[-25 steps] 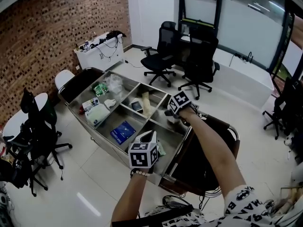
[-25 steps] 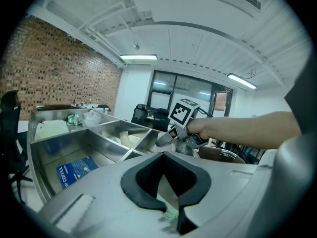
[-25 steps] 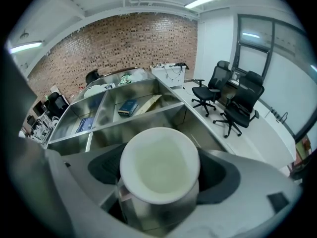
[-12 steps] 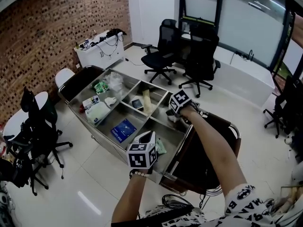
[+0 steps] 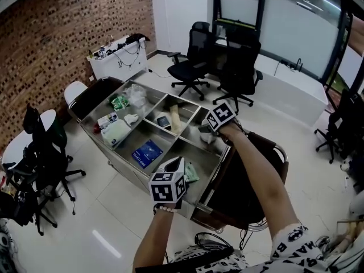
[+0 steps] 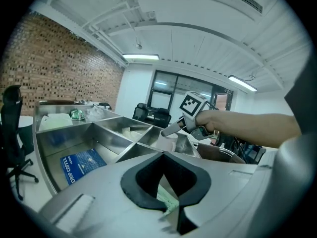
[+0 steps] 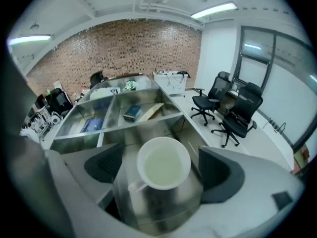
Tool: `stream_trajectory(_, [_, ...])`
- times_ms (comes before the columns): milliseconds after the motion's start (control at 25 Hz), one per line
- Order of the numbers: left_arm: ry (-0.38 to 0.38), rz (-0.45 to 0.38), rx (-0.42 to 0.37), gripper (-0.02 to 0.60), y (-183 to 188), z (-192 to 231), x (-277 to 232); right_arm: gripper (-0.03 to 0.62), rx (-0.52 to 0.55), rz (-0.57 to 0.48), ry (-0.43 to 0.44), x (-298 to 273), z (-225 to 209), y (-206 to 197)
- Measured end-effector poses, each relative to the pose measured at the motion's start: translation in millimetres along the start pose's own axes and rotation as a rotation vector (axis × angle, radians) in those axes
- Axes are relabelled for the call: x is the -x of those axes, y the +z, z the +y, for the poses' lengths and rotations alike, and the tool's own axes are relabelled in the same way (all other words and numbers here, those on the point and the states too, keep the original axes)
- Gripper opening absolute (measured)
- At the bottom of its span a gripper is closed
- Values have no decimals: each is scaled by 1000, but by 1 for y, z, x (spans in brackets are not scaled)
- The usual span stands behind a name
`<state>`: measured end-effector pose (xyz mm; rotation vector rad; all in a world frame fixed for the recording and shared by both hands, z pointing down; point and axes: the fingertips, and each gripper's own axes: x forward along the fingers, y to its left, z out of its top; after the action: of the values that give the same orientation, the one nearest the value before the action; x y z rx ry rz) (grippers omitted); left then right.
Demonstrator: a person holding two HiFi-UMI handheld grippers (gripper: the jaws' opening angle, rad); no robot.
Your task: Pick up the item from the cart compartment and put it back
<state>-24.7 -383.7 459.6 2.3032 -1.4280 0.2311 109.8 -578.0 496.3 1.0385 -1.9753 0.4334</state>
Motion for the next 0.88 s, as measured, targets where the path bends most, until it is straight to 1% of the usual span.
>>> stream_trajectory(80, [-5, -14, 7, 2, 1, 1, 3, 488, -19, -60, 21, 21, 4, 8])
stream_trajectory(120, [-7, -22, 10, 2, 2, 1, 4, 448, -22, -91, 23, 34, 6, 11])
stream_trajectory(160, [-11, -31, 10, 2, 2, 0, 6, 385, -21, -124, 18, 48, 8, 14])
stream_trajectory(200, [-15, -40, 10, 2, 3, -1, 8, 307, -14, -156, 6, 63, 10, 17])
stream_trajectory(280, [-26, -58, 4, 2, 4, -6, 12, 160, 18, -215, -44, 94, 13, 21])
stream_trajectory(320, [-34, -66, 0, 2, 3, -10, 15, 61, 36, -243, -72, 109, 15, 23])
stream_trajectory(360, [-43, -74, -5, 2, 1, -15, 17, 3, 51, -274, -90, 124, 19, 24])
stream_trajectory(520, [-69, -100, -18, 2, -8, -34, 33, 0, 81, -414, -99, 182, 50, 22])
stream_trajectory(680, [-88, -118, -16, 2, -16, -51, 55, 0, 131, -569, -113, 249, 94, 16])
stream_trajectory(880, [-116, -125, -13, 2, -32, -68, 86, 0, 123, -782, -124, 310, 147, -18])
